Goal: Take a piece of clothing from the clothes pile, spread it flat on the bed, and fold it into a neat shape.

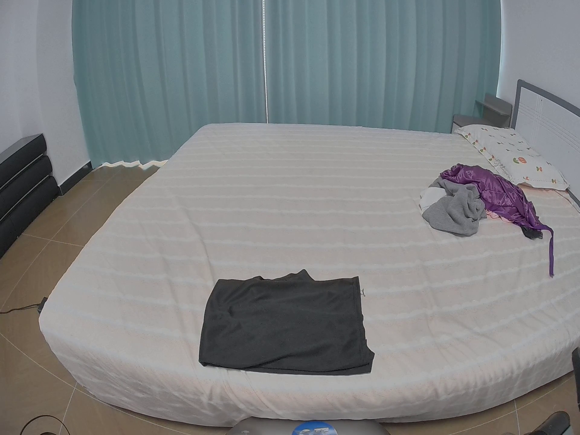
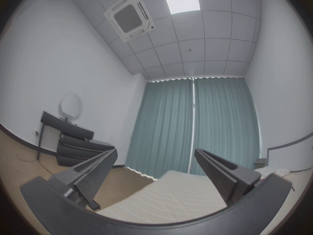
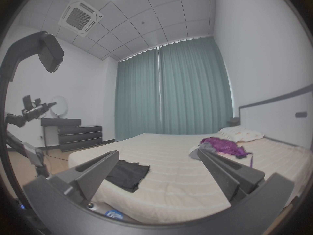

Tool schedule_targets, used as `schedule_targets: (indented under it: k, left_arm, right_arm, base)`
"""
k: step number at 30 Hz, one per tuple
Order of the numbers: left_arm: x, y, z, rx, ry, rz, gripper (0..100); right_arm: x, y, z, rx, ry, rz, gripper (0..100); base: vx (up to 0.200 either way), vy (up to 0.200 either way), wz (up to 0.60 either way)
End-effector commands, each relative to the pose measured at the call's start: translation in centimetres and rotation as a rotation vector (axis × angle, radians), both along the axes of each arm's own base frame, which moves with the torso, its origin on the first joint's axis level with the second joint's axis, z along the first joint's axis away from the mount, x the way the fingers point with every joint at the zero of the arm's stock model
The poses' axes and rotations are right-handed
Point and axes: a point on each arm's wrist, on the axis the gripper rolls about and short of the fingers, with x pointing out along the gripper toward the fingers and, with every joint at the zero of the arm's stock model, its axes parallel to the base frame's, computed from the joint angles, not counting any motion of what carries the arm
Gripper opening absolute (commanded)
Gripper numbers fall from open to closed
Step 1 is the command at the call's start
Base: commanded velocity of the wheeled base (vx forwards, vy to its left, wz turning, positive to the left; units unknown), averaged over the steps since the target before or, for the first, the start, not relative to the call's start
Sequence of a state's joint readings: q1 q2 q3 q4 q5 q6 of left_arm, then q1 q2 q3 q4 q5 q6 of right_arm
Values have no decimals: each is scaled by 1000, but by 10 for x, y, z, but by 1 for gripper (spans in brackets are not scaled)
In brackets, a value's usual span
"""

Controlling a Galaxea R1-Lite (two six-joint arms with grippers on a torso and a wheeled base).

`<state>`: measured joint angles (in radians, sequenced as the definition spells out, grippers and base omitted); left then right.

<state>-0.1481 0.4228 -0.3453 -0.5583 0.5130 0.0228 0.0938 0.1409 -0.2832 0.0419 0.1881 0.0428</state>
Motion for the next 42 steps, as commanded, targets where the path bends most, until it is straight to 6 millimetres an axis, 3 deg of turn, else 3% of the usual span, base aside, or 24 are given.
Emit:
schedule_targets:
  k: [1,4,9,14,18,20,21,22,23,32,36,42]
  left_arm:
    - [-37,2,-8,4,-126,97,100]
    - [-48,0,-12,16,-142,149,100]
    - [-60,-3,-27,65,-121,119,100]
    - [-72,-4,-46,113,-118,34,100]
    - [-61,-5,-59,130,-63,-6,100]
    - [-44,-6,-85,170,31,-79,100]
    - [-44,-6,-85,170,31,-79,100]
    - [-33,-8,-103,192,68,-128,100]
    - [-28,-8,-115,205,88,-157,100]
    - [-22,-12,-132,223,236,-322,100]
    - [-20,-12,-144,210,354,-345,100]
    - [-20,-13,-148,208,390,-400,100]
  right_arm:
    - [-19,0,12,-40,-105,-107,100]
    - [-30,3,9,-65,-108,-193,100]
    - [-40,2,15,-77,-178,-183,100]
    - [-32,1,8,-113,-182,-199,100]
    - [-17,1,-9,-111,-179,-215,100]
    - [-2,1,-30,-116,-216,-211,100]
    - [-2,1,-30,-116,-216,-211,100]
    - [5,1,-43,-121,-262,-211,100]
    - [5,1,-42,-119,-269,-216,100]
    - [10,1,-68,-138,-7,-204,100]
    - [10,1,-68,-127,-3,-209,100]
    - [10,-1,-69,-113,13,-306,100]
  base:
    - [0,0,0]
    - [0,0,0]
    - [0,0,0]
    - [0,0,0]
    - [0,0,0]
    - [0,0,0]
    - [0,0,0]
    - [0,0,0]
    - [0,0,0]
    - [0,0,0]
    - [0,0,0]
    - [0,0,0]
